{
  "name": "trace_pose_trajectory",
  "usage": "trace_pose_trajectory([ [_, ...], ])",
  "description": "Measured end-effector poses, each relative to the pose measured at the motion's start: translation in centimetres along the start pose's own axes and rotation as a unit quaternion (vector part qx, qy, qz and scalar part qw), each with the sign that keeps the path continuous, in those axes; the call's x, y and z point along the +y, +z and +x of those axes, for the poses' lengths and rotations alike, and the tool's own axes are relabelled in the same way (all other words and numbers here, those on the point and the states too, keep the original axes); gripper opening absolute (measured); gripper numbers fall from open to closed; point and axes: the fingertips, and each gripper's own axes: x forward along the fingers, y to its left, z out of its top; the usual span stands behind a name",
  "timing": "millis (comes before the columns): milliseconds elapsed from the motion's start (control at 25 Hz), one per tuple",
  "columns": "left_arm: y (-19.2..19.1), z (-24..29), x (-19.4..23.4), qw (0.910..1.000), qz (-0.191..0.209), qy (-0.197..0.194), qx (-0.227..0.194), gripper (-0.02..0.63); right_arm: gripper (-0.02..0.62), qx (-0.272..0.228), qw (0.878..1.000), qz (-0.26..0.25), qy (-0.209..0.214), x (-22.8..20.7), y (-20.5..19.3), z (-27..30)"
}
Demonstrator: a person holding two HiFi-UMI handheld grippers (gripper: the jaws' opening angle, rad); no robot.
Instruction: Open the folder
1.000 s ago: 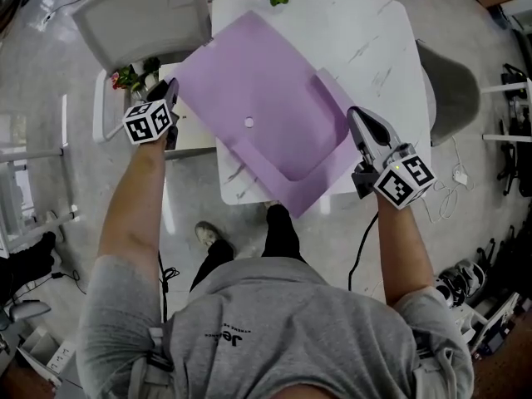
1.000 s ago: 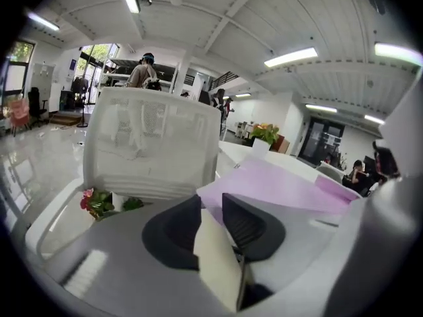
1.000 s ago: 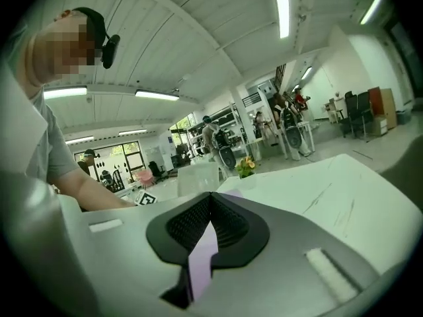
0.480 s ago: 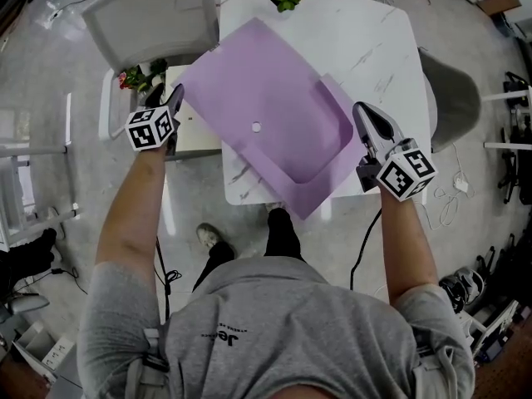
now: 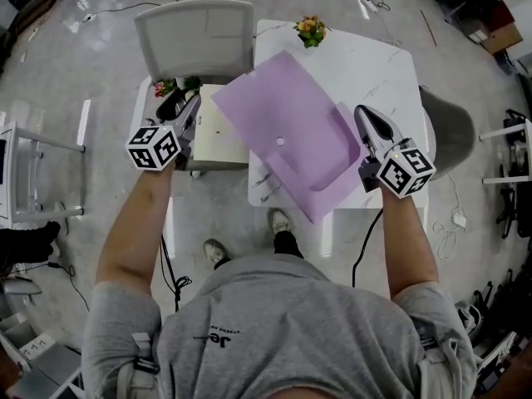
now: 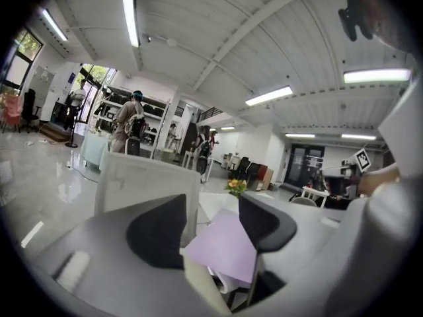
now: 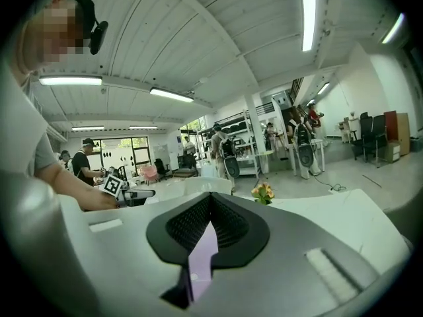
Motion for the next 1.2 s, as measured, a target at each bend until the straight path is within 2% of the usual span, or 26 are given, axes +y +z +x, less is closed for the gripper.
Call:
trace_pose_trajectory([
  [160, 5.1, -5.3, -1.9, 0.9991, 0.017, -0.017, -0.036, 0.265, 0.003, -0.008, 0.999, -0.024, 0.025, 4.1, 4.0, 1.3],
  [280, 8.0, -9.7, -2.8, 0.9972, 0.043, -0.022, -0.057, 0.235, 0.003, -0.015, 0.998, -0.037, 0.045, 7.6, 6.6, 2.7],
  [400, 10.5, -14.1, -3.0, 0.9941, 0.067, -0.017, -0.084, 0.193, 0.003, -0.016, 0.997, -0.047, 0.063, 11.5, 8.4, 4.5],
  [560, 13.7, -20.1, -2.4, 0.9893, 0.07, 0.003, -0.128, 0.134, 0.003, -0.019, 0.992, -0.066, 0.103, 16.9, 10.3, 7.7],
  [800, 15.0, -26.3, -1.5, 0.9856, 0.055, 0.035, -0.156, 0.062, 0.003, -0.009, 0.982, -0.094, 0.163, 23.7, 9.9, 11.4],
  [1000, 15.3, -29.9, -1.6, 0.9846, 0.056, 0.051, -0.158, 0.058, 0.003, -0.003, 0.973, -0.112, 0.202, 28.1, 9.5, 13.2],
  [1200, 15.2, -31.9, -2.2, 0.9842, 0.059, 0.056, -0.157, 0.058, 0.003, 0.005, 0.967, -0.122, 0.223, 30.1, 8.9, 13.9],
])
